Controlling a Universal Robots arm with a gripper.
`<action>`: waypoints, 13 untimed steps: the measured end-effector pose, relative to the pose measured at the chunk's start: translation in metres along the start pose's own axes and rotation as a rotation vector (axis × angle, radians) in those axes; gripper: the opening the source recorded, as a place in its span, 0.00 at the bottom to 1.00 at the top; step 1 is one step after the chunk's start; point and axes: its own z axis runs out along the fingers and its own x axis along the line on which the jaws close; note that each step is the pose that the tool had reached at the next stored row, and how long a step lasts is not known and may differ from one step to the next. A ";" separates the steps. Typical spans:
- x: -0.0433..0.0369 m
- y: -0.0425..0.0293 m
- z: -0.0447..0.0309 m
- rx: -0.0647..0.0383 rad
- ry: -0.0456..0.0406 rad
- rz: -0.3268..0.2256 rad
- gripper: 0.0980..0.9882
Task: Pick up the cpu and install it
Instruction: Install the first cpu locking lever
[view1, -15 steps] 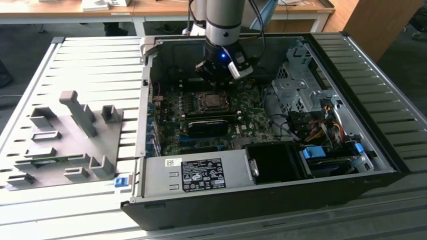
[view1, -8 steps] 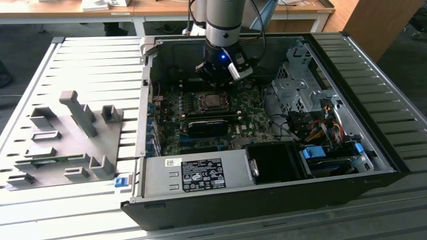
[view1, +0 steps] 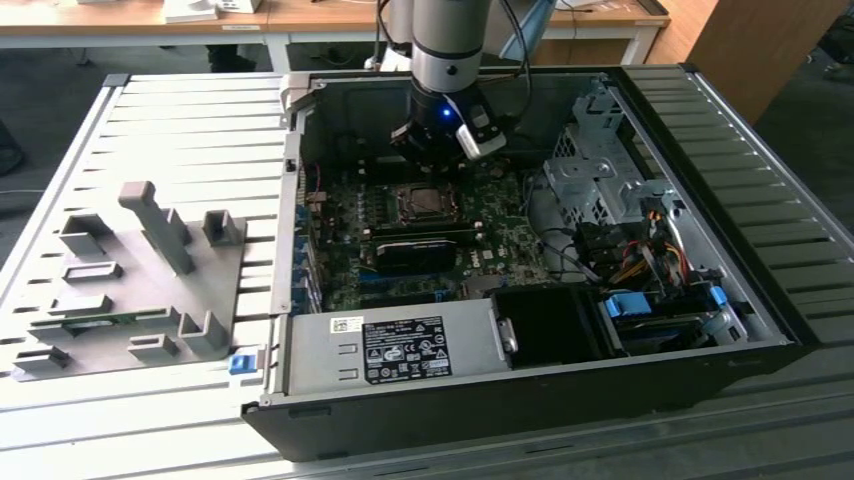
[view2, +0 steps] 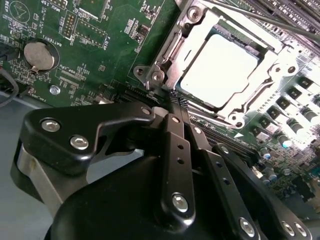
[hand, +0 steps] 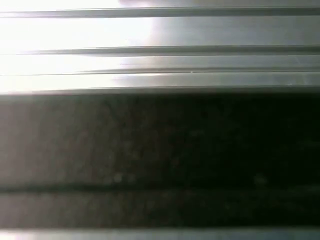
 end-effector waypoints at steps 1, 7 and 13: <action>0.0001 -0.0001 -0.0015 0.001 0.0005 0.000 0.01; 0.0001 0.0000 -0.0035 0.013 0.0002 0.000 0.01; 0.0001 -0.0002 -0.0014 0.043 -0.0006 0.000 0.01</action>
